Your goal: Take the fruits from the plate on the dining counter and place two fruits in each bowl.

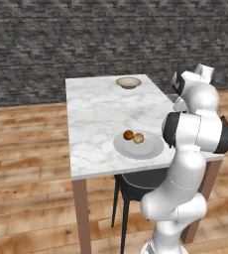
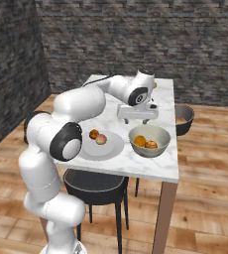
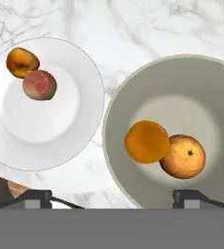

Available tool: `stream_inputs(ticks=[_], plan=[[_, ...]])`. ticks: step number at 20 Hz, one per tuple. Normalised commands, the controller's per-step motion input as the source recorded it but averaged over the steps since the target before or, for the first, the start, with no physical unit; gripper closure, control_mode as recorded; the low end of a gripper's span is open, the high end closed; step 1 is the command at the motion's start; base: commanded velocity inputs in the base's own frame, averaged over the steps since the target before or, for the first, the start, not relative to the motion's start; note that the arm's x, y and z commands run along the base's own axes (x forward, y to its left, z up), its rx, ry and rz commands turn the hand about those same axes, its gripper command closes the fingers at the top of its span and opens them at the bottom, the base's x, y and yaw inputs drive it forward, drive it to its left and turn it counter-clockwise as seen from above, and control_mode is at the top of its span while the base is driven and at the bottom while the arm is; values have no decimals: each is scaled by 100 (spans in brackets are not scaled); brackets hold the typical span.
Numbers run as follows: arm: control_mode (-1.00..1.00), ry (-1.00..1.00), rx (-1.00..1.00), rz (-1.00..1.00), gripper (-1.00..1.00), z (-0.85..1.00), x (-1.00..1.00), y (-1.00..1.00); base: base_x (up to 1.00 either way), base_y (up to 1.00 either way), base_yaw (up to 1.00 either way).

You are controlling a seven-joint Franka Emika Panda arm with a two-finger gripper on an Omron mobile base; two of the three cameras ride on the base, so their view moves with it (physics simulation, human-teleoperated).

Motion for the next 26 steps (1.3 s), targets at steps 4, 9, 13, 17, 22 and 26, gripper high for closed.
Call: stream_inputs(ticks=[4,9,13,17,22,26], plan=[[-100,0,0,-4,-100,51,-43,100,0,0,0],[-100,2,0,-2,-100,22,-22,100,0,0,0],[-100,9,0,0,-100,-2,-1,34,0,0,0],[-100,23,2,0,-100,-37,14,0,0,0,0],[-100,16,0,0,-100,-55,16,31,0,0,0],[-100,1,0,0,-100,-46,11,80,0,0,0]])
